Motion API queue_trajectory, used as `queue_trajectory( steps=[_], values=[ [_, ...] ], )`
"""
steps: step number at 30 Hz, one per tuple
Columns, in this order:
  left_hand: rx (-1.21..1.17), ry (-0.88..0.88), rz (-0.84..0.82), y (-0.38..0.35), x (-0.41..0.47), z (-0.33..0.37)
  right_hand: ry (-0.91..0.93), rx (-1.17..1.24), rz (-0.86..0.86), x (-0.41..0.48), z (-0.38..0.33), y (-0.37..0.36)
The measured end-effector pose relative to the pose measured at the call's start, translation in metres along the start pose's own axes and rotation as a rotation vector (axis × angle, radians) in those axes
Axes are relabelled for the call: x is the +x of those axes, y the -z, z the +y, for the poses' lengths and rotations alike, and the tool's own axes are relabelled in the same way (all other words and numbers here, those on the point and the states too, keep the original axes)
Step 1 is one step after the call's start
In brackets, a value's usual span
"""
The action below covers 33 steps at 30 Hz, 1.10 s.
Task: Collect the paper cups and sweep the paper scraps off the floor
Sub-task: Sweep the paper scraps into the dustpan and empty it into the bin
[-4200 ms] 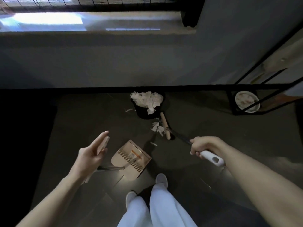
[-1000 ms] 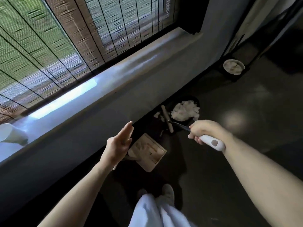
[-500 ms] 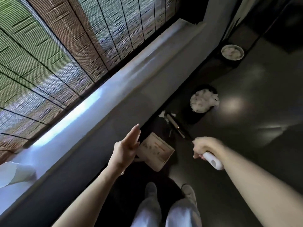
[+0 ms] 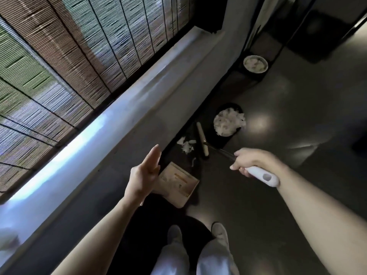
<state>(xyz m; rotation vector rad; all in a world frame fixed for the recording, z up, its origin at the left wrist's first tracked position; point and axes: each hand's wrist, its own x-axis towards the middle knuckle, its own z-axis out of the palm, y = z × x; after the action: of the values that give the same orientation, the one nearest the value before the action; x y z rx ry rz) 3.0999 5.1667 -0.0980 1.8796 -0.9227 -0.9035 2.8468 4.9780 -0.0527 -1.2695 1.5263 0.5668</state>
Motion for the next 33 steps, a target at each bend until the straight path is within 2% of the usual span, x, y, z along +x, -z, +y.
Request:
queue_trajectory(
  steps=[4, 9, 13, 17, 23, 29, 33],
  values=[
    [0.021, -0.014, 0.065, 0.002, 0.017, -0.005, 0.023, -0.162, -0.002, 0.025, -0.017, -0.028],
    [-0.012, -0.029, 0.079, -0.001, 0.025, -0.003, -0.043, -0.233, -0.12, 0.035, -0.008, -0.063],
    [-0.049, -0.012, 0.067, -0.004, 0.033, 0.007, -0.081, -0.139, -0.195, 0.016, 0.025, -0.076],
    [0.004, -0.006, 0.054, -0.007, 0.033, 0.012, -0.113, 0.056, -0.163, -0.01, 0.048, -0.056],
    [0.019, 0.031, 0.009, -0.003, 0.024, 0.009, -0.056, 0.17, -0.112, -0.043, 0.04, -0.027],
    [0.084, 0.025, 0.019, 0.006, 0.014, 0.004, 0.008, 0.1, -0.03, -0.028, 0.007, -0.028],
    [0.076, 0.002, 0.044, 0.015, 0.014, -0.006, 0.029, -0.012, -0.062, 0.0, 0.0, -0.079]
  ],
)
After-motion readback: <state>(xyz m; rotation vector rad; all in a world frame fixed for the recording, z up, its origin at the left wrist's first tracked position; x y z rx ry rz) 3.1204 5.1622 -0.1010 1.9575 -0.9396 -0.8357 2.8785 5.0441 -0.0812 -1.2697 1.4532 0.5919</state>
